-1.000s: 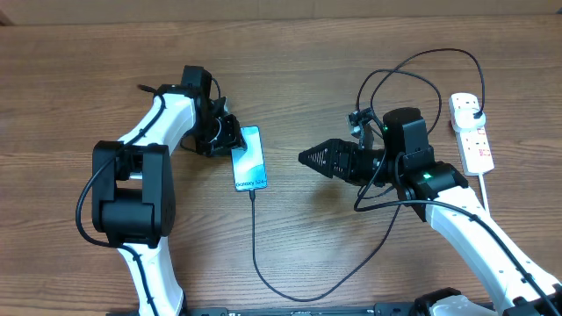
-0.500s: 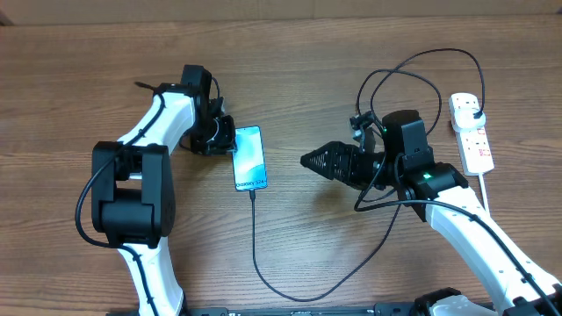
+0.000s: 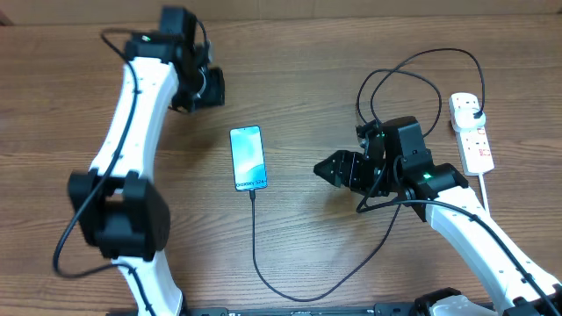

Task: Plug charger to phone and switch on socket
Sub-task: 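Open the left gripper and lift it up away from the phone, then move the right gripper right to the white power strip's switch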

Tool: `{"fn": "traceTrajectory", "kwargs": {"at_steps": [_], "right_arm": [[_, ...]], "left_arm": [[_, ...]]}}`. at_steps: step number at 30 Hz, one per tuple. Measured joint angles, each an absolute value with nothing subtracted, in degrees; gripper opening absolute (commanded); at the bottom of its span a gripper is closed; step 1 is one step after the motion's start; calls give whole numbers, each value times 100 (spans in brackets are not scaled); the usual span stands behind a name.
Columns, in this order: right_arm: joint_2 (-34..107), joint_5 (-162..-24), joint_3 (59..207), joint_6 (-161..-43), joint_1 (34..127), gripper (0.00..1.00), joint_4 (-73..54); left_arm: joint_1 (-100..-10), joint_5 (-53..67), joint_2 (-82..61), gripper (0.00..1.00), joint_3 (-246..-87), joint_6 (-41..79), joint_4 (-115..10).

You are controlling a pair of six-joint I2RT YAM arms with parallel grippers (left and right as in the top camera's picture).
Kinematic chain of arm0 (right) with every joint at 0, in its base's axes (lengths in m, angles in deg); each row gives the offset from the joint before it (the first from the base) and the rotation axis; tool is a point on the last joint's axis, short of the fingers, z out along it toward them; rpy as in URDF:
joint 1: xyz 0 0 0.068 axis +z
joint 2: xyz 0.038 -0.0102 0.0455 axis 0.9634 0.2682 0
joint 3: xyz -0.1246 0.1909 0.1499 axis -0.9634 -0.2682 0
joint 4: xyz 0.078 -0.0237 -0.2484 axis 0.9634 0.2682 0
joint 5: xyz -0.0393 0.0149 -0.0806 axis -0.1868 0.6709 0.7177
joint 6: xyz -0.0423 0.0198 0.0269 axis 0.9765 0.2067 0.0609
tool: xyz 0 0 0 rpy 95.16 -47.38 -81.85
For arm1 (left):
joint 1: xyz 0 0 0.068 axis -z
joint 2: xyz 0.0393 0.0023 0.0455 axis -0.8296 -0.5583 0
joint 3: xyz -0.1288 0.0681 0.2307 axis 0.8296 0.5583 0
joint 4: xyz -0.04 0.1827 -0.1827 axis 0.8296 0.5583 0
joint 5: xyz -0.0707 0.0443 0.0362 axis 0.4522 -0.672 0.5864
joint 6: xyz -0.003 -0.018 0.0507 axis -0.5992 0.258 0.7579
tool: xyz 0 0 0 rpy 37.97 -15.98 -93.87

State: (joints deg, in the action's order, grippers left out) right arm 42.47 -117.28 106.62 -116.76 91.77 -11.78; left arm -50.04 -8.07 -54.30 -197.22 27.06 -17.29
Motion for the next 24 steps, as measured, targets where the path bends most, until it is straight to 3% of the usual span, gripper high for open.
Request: {"fn": "traceTrajectory", "kwargs": {"at_steps": [1,3,7,10,16,18,22,24], "right_arm": [[4247,-11634,10662,-11660,9177,48,-1102],[4247,-11459,10662,-11656,9172,43,-929],[4247,-11125,10686,-11630,9069,42,-405],[4242,-10967,10804,-11453,8851,42,28],[4004,-10709,11578,-10935,8106,4,913],[3904,-10648,11889,-10889,7736,4,1121],[3832,-10591,12269,-10847,6962,4,1224],[3832,-10589,12363,-10838,6562,4,1200]], "left_arm": [[-5004,-799,-5301,28,-19904,2712,-1635],[-5004,-731,-5021,28,-20247,2723,-1504],[-5004,-604,-4407,35,-20642,2734,-1441],[-5004,-567,-3963,57,-20723,2778,-1443],[-5004,-525,-3491,73,-20747,2769,-1419],[-5004,-519,-3476,86,-20747,2789,-1395],[-5004,-501,-3485,100,-20747,2769,-1310],[-5004,-501,-3485,100,-20747,2765,-1261]]}}
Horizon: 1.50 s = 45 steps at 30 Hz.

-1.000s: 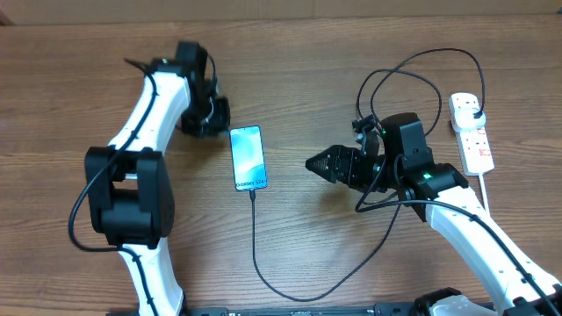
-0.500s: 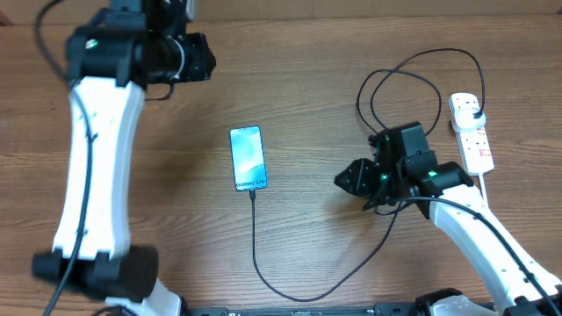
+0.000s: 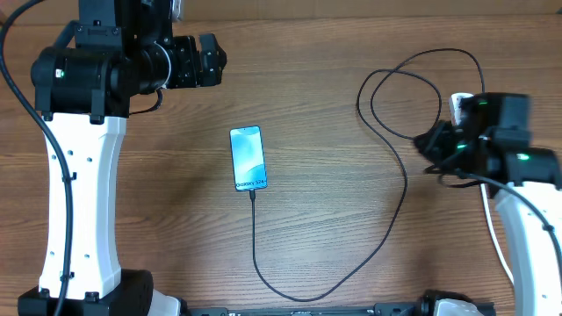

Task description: Plug charger to phone and switch on socket

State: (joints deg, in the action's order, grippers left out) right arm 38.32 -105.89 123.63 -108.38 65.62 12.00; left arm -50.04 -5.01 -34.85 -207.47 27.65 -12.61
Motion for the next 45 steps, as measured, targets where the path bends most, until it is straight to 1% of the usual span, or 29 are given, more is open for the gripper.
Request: {"fn": "traceTrajectory", "kwargs": {"at_steps": [9,16,22,36,45], "right_arm": [[3939,-11236,12411,-11039,4567,4,435],[4817,-11962,12417,-11308,3634,4,-221],[5648,-12139,12415,-11693,3360,4,-835],[7077,-12618,12422,-12517,3137,4,-2064],[7534,-12821,12424,-12792,3135,4,-2665]], "left_arm": [[-5004,-501,-3485,100,-20747,2765,-1213],[-5004,-501,-3485,100,-20747,2765,-1211],[-5004,-501,-3485,100,-20747,2765,-1213],[-5004,-501,-3485,100,-20747,2765,-1213],[-5004,-501,-3485,100,-20747,2765,-1213]]}}
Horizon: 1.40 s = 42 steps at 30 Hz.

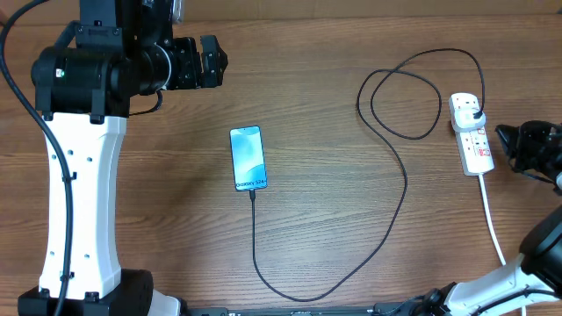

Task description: Plug charger to phone and switch on socket

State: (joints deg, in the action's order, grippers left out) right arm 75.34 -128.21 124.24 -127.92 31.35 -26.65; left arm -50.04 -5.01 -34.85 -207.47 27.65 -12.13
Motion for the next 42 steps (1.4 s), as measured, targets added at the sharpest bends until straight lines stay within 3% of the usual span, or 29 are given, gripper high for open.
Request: {"fn": "traceTrajectory", "kwargs": {"at_steps": [20,42], "right_arm": [[8367,-13157,12435,-12851,3148,4,-3611],[8400,-12991,12450,-12851,3356,4,-3480]], "left_arm": [[-5004,-501,-3485,100,-20747,2765,-1213],[-5004,-501,-3485,100,-20747,2765,-1213]]}}
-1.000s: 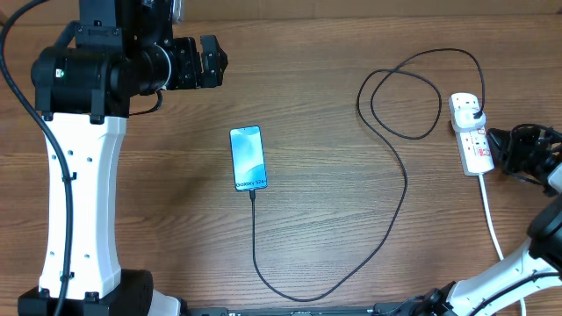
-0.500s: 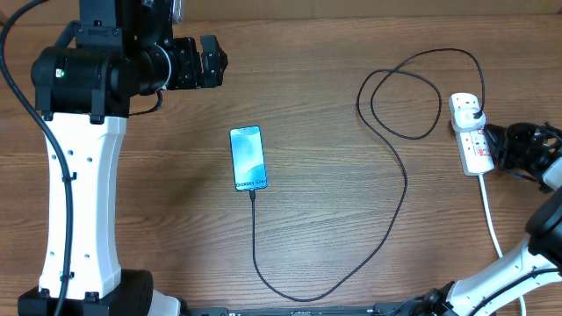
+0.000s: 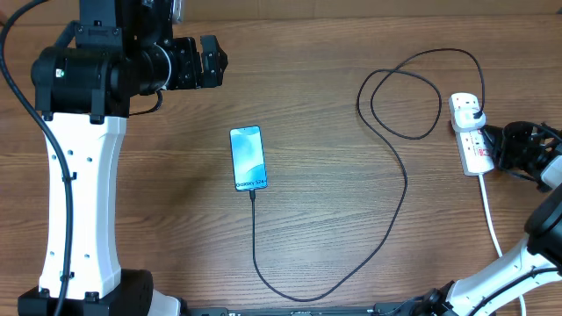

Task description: Plug charger to phone and switch on socket

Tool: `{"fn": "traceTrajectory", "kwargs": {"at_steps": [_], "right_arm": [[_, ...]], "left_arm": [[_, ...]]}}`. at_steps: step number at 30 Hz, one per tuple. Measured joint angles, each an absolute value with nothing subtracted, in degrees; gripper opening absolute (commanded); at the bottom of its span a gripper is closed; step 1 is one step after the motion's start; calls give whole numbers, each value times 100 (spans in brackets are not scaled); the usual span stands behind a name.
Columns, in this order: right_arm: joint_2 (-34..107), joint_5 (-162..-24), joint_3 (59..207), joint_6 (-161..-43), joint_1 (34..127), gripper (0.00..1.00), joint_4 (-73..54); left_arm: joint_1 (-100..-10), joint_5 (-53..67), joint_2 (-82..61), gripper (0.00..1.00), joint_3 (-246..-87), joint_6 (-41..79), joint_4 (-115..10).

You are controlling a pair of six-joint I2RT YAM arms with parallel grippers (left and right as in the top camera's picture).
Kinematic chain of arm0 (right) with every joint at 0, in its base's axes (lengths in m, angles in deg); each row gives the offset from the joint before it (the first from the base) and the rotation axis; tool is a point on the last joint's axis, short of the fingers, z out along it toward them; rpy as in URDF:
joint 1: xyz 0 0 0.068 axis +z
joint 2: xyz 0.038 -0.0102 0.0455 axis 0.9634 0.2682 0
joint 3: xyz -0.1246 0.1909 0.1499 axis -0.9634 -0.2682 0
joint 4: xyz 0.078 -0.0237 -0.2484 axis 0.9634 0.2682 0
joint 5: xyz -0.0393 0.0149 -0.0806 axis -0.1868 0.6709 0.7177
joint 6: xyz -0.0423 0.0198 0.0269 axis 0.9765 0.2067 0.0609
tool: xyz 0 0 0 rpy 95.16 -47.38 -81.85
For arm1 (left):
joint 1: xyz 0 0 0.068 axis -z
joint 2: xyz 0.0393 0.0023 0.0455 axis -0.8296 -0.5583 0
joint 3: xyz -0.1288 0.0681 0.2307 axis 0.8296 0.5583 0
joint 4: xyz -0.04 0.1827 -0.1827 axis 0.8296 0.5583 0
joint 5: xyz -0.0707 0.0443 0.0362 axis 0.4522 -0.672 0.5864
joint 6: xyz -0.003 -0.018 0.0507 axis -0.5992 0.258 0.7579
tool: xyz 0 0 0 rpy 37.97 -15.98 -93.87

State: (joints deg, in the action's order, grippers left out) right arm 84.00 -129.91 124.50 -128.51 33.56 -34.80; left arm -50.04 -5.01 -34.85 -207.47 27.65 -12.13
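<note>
The phone lies flat mid-table with its screen lit. The black charger cable enters its near end, sweeps round to the right and loops up to the plug seated in the white socket strip at the right edge. My right gripper sits just right of the strip at its switch end, fingers spread and open, with one fingertip at the strip's side. My left gripper hangs open at the far left, well away from the phone, holding nothing.
The strip's white lead runs toward the near right edge. The left arm's tall white column stands along the left side. Bare wooden table lies between the phone and the cable.
My right gripper has shifted a little left, from just clear of the socket strip to right against its side. The left arm, the phone and the cable are unchanged.
At first my right gripper was mid-table just right of the phone, whose cable was plugged in, and the left gripper hovered beyond the phone. Then the left arm stood withdrawn and the right gripper was near the strip. Later it was right of the strip, now against it.
</note>
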Motion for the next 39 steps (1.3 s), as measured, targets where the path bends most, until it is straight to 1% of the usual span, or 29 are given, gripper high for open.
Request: {"fn": "traceTrajectory", "kwargs": {"at_steps": [39], "right_arm": [[8341,-12757,12557,-12515,3435,4,-2990]], "left_arm": [[-5004,-501,-3485,100,-20747,2765,-1213]]}}
